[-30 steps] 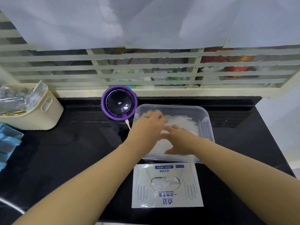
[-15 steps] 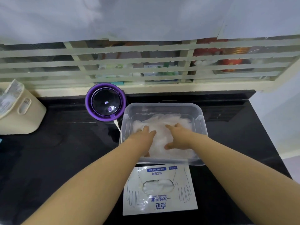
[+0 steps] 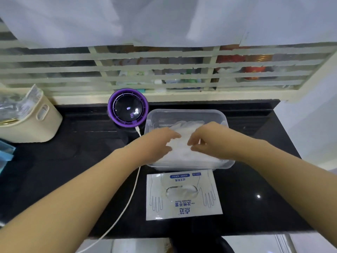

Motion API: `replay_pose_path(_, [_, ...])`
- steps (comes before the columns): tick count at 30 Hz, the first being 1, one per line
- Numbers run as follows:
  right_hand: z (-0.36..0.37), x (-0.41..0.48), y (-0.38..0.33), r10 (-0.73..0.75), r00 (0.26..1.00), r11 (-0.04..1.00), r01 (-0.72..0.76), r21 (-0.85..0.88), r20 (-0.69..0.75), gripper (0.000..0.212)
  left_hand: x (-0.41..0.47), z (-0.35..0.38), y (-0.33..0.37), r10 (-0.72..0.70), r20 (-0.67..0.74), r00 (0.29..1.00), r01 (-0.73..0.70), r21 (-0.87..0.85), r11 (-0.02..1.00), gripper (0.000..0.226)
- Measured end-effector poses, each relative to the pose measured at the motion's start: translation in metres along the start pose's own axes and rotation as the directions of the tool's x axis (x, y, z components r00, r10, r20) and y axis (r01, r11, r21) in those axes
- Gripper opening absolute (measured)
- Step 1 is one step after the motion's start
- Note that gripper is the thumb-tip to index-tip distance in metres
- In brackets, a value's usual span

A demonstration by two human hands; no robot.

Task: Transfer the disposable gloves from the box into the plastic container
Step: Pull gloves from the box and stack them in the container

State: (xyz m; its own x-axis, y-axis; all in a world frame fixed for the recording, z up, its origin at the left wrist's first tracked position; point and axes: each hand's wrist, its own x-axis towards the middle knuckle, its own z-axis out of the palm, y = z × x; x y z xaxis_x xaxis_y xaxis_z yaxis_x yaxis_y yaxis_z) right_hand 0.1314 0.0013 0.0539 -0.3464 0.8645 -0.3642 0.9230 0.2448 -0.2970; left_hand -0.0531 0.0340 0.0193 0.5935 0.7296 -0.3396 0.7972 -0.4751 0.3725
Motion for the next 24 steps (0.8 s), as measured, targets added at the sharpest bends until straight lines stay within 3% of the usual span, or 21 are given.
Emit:
replay_pose_path(3, [0.023, -0.030, -0.020, -0.129, 0.985, 0.989, 0.120, 0.086, 0.114, 0.025, -0.043, 0.006, 0.000, 0.111, -0.238, 0.965, -0.143, -0.122, 0.982, 0.029])
replay_pose_path(5, [0.052, -0.039, -0.020, -0.144, 0.969, 0.989, 0.138, 0.045, 0.203, 0.028, -0.064, 0.019, -0.004, 0.142, -0.257, 0.956, -0.176, -0.113, 0.978, 0.020])
replay_pose_path(8, [0.095, -0.038, -0.009, -0.121, 0.947, 0.971, 0.175, -0.164, 0.296, 0.042, -0.075, 0.047, -0.013, 0.166, -0.101, 0.981, -0.170, -0.029, 0.985, 0.023])
replay_pose_path(10, [0.112, -0.035, -0.004, -0.125, 0.954, 0.946, 0.198, -0.258, 0.273, 0.049, -0.076, 0.067, -0.016, 0.154, 0.029, 0.988, -0.155, 0.049, 0.987, 0.037])
replay_pose_path(14, [0.132, -0.026, -0.001, -0.131, 0.969, 0.946, 0.186, -0.266, 0.209, 0.060, -0.074, 0.097, -0.014, 0.086, 0.168, 0.982, -0.120, 0.198, 0.973, 0.062])
replay_pose_path(21, [0.143, -0.007, 0.001, -0.238, 0.961, 0.919, 0.270, -0.287, 0.141, 0.030, -0.072, 0.105, -0.011, 0.036, 0.220, 0.975, -0.077, 0.181, 0.980, 0.070])
replay_pose_path(24, [0.148, -0.005, -0.002, -0.272, 0.960, 0.917, 0.278, -0.287, 0.060, 0.029, -0.073, 0.104, -0.009, 0.028, 0.221, 0.975, -0.065, 0.166, 0.984, 0.072])
